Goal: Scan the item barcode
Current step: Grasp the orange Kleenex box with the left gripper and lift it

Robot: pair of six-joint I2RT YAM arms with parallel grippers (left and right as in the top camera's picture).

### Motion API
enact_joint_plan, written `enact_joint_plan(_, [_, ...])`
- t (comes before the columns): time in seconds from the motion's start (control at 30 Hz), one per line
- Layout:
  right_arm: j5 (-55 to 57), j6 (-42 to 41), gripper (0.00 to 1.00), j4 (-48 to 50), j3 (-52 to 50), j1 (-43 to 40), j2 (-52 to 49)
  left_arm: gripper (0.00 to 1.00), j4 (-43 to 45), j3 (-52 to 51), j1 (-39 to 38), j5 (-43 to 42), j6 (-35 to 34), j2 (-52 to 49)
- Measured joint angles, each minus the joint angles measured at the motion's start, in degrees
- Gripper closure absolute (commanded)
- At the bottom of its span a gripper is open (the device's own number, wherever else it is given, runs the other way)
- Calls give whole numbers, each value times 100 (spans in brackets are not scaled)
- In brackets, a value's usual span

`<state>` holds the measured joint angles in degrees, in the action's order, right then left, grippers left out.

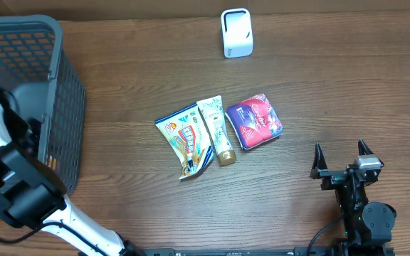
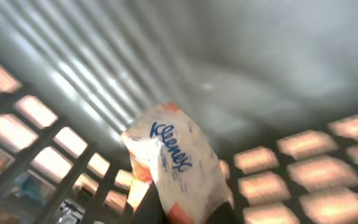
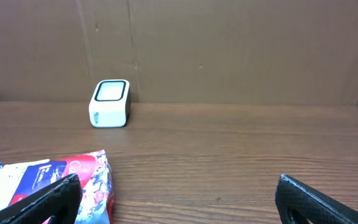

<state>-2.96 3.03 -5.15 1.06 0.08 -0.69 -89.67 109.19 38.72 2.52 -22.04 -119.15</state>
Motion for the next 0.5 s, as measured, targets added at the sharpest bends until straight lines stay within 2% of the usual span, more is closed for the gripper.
enact_joint_plan(0.1, [2, -2, 0, 0, 0, 0, 0, 96, -568, 1281, 0, -114, -2, 0])
enact_joint_plan(0.23, [0, 0, 0, 4, 0, 0, 0, 96, -664, 2433, 0, -459, 107, 160])
enact_joint_plan(0.5, [0, 0, 0, 2, 0, 0, 0, 96, -673, 3049, -249, -831, 105, 1445])
